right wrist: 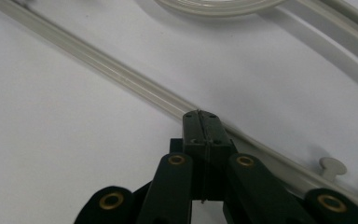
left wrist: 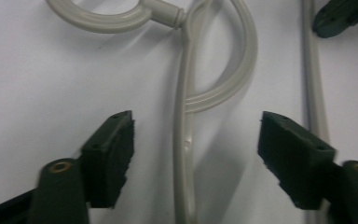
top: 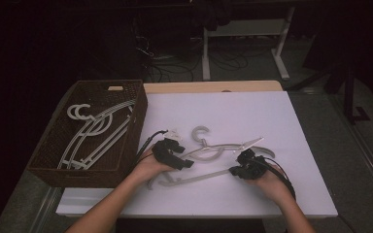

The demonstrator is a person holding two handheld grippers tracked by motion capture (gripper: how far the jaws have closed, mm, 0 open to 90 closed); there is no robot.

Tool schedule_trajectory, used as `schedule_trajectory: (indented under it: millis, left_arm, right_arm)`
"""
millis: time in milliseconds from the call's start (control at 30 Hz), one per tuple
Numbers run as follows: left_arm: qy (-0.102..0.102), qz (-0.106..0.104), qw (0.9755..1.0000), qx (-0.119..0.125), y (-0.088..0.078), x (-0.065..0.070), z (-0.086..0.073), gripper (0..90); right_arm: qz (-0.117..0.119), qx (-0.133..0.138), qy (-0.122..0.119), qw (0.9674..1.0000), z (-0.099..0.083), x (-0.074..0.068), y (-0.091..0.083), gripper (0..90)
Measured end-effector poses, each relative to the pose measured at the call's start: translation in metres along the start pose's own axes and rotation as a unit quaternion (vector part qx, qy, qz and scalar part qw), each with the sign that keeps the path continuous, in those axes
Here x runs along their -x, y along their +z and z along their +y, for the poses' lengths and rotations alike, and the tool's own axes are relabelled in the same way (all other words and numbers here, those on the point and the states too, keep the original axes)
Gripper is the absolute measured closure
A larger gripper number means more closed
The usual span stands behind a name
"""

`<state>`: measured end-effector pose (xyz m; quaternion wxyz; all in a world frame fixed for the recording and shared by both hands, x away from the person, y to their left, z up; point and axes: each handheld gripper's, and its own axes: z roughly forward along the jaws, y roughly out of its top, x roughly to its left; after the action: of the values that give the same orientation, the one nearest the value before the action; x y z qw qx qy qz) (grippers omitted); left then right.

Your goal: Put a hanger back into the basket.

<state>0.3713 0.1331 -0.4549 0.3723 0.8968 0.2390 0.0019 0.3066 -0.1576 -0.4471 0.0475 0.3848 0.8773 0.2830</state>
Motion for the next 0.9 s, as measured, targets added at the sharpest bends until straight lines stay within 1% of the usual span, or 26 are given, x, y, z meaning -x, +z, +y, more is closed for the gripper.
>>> schedule_trajectory:
  millis: [67,133,167,233,333,367,400,433,500,600,667,733,900]
  left_arm:
    - [0.01,-0.003,0.9999,-0.006,0.001,0.002,0.001,38.4]
    - [0.015,-0.01,0.9998,-0.01,0.001,0.003,0.002,44.4]
    - [0.017,-0.009,0.9997,-0.012,0.001,0.004,0.003,48.1]
    - [0.022,-0.003,0.9996,-0.016,0.001,0.004,0.004,50.4]
    - [0.026,0.008,0.9995,-0.015,0.001,0.004,0.004,57.8]
    - [0.026,0.008,0.9995,-0.015,0.001,0.004,0.004,60.3]
    - [0.031,0.016,0.9993,-0.017,0.001,0.004,0.004,60.3]
    - [0.032,0.018,0.9992,-0.018,0.0,0.004,0.004,65.6]
    - [0.035,0.018,0.999,-0.021,0.0,0.005,0.004,70.2]
    - [0.046,0.03,0.9983,-0.021,-0.001,0.008,0.005,73.4]
    - [0.053,0.041,0.9975,-0.023,0.0,0.01,0.005,75.3]
    - [0.063,0.051,0.9964,-0.026,-0.001,0.012,0.006,79.4]
    - [0.061,0.051,0.9967,-0.02,-0.004,0.014,0.007,81.2]
  right_arm:
    - [-0.001,0.0,0.001,1.0,0.0,0.0,0.0,89.0]
    - [-0.001,-0.001,0.001,1.0,0.0,0.0,0.0,89.0]
    - [-0.002,-0.001,0.001,1.0,0.0,0.0,0.0,89.0]
    - [-0.002,-0.001,0.0,1.0,0.0,-0.001,0.0,89.0]
    - [-0.002,-0.001,0.001,1.0,0.0,0.0,0.0,89.0]
    - [-0.002,-0.001,0.001,1.0,0.0,0.0,0.0,89.0]
    - [-0.001,-0.001,0.001,1.0,0.0,0.0,0.0,89.0]
    - [-0.001,0.0,0.001,1.0,0.0,0.0,0.0,89.0]
    - [-0.001,0.0,0.001,1.0,0.0,0.0,0.0,89.0]
    - [0.001,0.001,0.001,1.0,0.0,0.0,0.0,89.1]
    - [0.001,0.001,0.002,1.0,0.0,0.001,0.0,89.1]
    - [0.001,0.001,0.001,1.0,0.0,0.0,0.0,89.1]
    - [0.001,0.002,0.001,1.0,-0.001,0.0,0.0,89.0]
